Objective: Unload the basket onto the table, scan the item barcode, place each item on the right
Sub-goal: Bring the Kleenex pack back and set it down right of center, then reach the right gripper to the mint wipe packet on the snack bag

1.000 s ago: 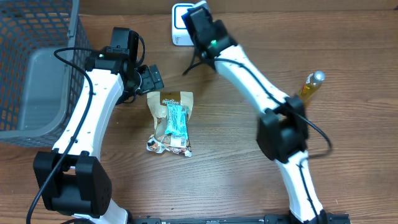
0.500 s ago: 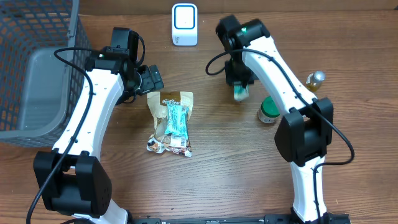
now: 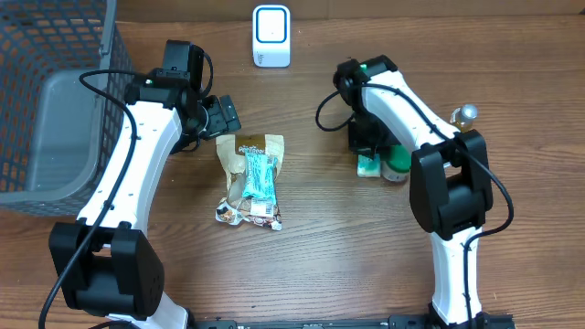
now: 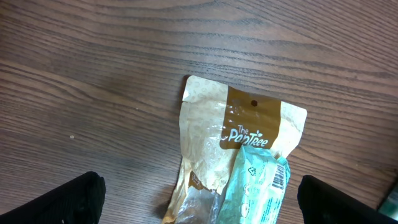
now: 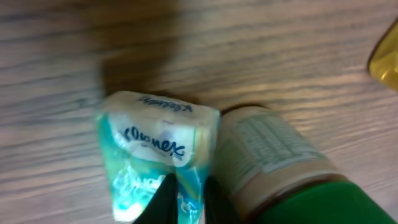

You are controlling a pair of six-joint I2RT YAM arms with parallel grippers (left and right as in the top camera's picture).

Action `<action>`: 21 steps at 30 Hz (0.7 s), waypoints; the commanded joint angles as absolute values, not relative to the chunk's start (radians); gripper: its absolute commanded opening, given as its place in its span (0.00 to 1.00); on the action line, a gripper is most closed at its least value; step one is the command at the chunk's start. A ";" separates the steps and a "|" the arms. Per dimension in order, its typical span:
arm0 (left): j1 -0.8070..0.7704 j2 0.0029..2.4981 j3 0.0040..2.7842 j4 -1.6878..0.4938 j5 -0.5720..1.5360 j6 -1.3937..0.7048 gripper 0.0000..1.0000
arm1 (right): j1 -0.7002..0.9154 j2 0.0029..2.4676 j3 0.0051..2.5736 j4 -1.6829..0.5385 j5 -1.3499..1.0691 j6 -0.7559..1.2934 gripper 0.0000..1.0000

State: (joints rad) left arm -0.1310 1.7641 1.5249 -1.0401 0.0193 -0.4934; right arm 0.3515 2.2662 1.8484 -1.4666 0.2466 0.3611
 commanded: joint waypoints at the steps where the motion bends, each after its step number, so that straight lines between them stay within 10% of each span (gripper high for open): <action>1: -0.137 1.766 1.540 -1.039 0.019 -0.482 1.00 | 0.319 2.260 1.830 -1.467 0.273 0.366 0.17; 12: -0.137 1.766 1.540 -1.039 0.019 -0.482 1.00 | 0.287 2.259 1.904 -1.497 0.245 0.317 0.18; 21: -0.137 1.766 1.540 -1.039 0.019 -0.482 1.00 | 0.341 2.259 2.120 -1.516 -0.347 0.276 0.25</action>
